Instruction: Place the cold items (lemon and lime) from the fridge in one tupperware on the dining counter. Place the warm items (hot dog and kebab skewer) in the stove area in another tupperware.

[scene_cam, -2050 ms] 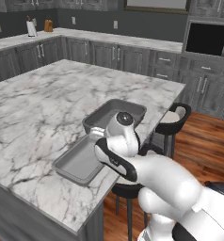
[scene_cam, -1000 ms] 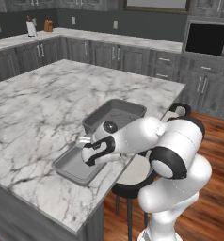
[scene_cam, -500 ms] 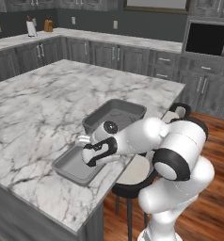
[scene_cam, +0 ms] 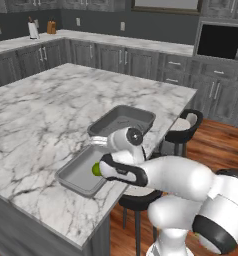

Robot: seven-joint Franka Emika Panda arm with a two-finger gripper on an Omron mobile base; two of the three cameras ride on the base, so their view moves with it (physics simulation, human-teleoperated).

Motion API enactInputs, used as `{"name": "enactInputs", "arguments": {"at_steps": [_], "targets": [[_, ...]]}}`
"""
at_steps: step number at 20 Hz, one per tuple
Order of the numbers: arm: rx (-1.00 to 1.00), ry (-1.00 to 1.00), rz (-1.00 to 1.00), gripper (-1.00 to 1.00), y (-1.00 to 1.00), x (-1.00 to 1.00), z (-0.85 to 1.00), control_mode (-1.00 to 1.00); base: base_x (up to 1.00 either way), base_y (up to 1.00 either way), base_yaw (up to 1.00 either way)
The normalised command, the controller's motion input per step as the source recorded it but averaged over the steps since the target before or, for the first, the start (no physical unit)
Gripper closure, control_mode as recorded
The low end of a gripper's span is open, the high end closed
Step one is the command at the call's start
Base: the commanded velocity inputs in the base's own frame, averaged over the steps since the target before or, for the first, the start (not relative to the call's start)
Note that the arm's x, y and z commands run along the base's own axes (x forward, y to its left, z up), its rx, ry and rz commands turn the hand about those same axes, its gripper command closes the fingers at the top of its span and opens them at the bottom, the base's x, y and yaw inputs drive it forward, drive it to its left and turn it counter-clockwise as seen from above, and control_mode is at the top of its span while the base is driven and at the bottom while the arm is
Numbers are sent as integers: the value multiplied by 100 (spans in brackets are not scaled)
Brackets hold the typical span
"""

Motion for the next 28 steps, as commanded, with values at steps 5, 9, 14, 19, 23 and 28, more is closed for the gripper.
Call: {"name": "enactInputs", "arguments": {"at_steps": [5,9,14,19,23,28], "targets": [[-4,-12,-12,-100,-100,-99,100,-100,0,0,0],[-6,-1,-23,-100,-100,-94,100,-100,0,0,0],[-34,24,-27,-100,-100,-49,95,-100,0,0,0],[-55,44,-6,-100,-57,-56,-2,-100,0,0,0],[-13,28,23,-100,2,-72,-100,-100,0,0,0],[26,-2,50,-100,-5,-30,-78,-100,0,0,0]]}}
